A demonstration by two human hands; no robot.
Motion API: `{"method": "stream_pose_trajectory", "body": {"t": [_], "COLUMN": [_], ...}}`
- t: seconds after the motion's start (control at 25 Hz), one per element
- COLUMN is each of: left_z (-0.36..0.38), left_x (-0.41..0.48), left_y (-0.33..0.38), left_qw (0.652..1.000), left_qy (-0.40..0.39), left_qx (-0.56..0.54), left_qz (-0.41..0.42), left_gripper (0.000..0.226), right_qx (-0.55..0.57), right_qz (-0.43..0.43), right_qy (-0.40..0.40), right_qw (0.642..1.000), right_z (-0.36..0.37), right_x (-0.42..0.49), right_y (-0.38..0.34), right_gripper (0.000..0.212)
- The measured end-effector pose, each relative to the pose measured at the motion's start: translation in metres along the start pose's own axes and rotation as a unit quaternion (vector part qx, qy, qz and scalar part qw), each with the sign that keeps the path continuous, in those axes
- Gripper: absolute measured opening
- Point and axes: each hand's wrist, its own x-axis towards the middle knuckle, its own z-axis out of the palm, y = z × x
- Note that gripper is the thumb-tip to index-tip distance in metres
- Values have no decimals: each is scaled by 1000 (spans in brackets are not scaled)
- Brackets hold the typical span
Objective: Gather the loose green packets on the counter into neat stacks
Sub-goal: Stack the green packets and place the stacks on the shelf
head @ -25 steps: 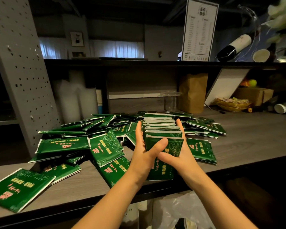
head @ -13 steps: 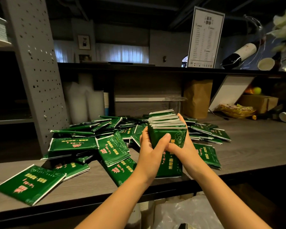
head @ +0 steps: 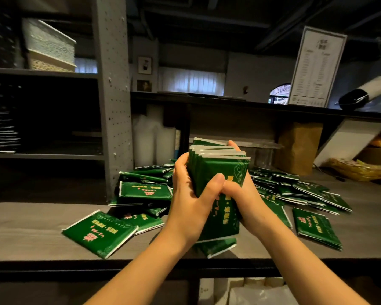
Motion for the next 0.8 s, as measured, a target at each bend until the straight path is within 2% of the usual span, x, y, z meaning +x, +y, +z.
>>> {"method": "stream_pose_trajectory", "body": {"t": [0.16,0.28,0.48,0.56,0.68,0.72,0.8], "left_z": [-54,-93,-160,-182,-211,-220,-242], "left_x": [-4,-2,7,10,22,28,43], "left_y": [12,22,43,50,56,58,62], "left_qw": [997,997,995,991,982,979,972], "left_qy": [9,21,51,91,149,162,196], "left_qx": [76,66,89,102,118,120,117], "left_qz": [22,14,-17,-11,-10,-20,-51], "left_gripper": [73,67,71,65,56,57,61], "right_qx": [78,155,169,152,94,56,-87], "right_qz": [32,64,97,108,97,67,-56], "right_qy": [-30,-45,-89,-108,-143,-133,-64], "right_qw": [996,985,977,977,980,987,993], "right_z": [49,89,157,180,207,213,222], "right_x": [19,34,70,87,109,115,121], "right_y": [-3,-6,-11,-11,-12,-12,-13], "right_gripper": [93,70,58,57,68,71,66]}}
